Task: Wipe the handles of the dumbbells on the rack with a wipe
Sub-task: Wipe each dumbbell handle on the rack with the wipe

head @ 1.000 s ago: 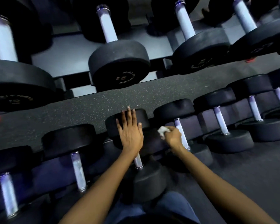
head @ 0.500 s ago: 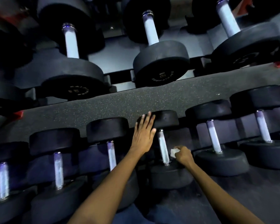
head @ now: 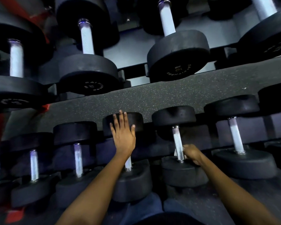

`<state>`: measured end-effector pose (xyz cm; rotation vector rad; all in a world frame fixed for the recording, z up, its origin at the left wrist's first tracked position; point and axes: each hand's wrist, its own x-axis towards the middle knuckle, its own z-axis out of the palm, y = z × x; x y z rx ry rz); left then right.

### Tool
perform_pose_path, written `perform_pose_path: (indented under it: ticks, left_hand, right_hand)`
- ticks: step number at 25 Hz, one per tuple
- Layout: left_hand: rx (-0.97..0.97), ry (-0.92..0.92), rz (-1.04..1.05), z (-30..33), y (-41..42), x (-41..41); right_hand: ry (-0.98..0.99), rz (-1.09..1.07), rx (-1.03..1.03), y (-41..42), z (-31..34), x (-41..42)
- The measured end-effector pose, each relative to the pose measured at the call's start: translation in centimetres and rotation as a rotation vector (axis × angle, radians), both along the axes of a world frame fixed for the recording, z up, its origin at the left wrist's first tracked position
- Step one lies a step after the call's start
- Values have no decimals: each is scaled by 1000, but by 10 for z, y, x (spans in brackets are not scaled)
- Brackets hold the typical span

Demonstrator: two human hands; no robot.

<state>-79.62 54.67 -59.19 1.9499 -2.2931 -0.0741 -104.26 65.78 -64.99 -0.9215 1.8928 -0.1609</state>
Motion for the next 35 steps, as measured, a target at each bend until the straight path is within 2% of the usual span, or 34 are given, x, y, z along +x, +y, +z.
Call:
perform_pose_path:
  ticks: [4,8,13,18,22,26,32,35]
  left_hand:
    - [-37,20,-3,-3,-2,-1]
    - [-86,2,-35,-8,-4,2]
    - [-100,9,-24,-11,-2,2]
    - [-103,15,-29,-10,-4,0]
    - [-108,1,-21,-10,-1,2]
    - [-106,-17,-33,-13,-3,4]
    - [-88,-22,-19,-12,-4,0]
    - [-94,-27,-25,-12,-4,0]
  right_hand:
    - [52,-16,41,10,7,-3]
    - [-80,68,71,-1,-4,-8]
    - [58,78,40,14,10,-16]
    - [-49,183,99,0,9,-10]
    - [43,183,72,13,3,-17]
    - [-74,226,119,-5,-1,-9]
    - [204,432,16,14,4,-5]
    - [258,435,-2,15,15,-5]
